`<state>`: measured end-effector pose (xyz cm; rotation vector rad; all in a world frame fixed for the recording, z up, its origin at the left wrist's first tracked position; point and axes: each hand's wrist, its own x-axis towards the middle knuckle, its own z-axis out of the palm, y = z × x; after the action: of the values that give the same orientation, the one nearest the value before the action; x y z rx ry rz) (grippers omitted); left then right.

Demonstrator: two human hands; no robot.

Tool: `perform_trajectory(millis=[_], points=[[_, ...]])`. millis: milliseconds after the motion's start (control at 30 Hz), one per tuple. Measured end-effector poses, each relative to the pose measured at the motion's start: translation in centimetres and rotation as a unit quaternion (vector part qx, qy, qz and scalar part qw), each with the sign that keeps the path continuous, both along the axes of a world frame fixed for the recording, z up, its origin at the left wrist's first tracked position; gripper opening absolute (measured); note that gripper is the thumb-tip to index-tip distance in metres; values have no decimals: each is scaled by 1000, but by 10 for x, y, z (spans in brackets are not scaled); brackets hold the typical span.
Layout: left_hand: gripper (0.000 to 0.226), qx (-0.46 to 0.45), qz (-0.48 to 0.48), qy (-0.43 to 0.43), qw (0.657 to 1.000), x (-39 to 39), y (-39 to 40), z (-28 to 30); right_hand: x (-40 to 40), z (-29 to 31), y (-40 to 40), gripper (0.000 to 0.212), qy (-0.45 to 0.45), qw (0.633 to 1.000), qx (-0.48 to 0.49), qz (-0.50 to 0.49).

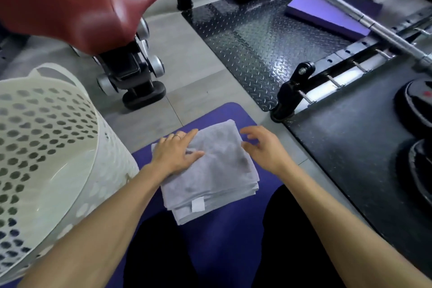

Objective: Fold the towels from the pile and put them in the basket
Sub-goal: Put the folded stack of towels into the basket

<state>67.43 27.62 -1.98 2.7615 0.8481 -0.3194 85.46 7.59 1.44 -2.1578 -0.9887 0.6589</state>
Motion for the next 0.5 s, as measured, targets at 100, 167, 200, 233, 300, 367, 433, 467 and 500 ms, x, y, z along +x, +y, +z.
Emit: perform_trajectory(millis=[100,167,200,233,300,367,433,467,500], points=[[74,-15,10,-15,1000,-10,0,-1,5,-9,24,58,-19,996,-18,87],[72,-33,11,-18,999,-10,1,0,6,-19,35,75,-16,991,-34,125],[72,-41,6,-17,999,-9,3,1,6,-26,38,82,-17,990,-41,137],[73,-52,-3,-11,999,-7,5,2,6,-33,39,86,-17,988,-45,146],[76,-80,-33,12,996,-1,15,5,4,-47,38,89,-10,987,-42,155],[77,-111,-72,54,990,12,28,11,0,-61,32,86,-11,988,-40,149],[75,-144,-103,90,980,31,38,15,-5,-69,27,82,-27,989,-29,141],[74,-164,-111,103,975,39,40,15,-7,-72,24,81,-38,989,-27,140],[74,-185,-112,108,970,46,40,13,-9,-73,21,79,-46,989,-30,138]])
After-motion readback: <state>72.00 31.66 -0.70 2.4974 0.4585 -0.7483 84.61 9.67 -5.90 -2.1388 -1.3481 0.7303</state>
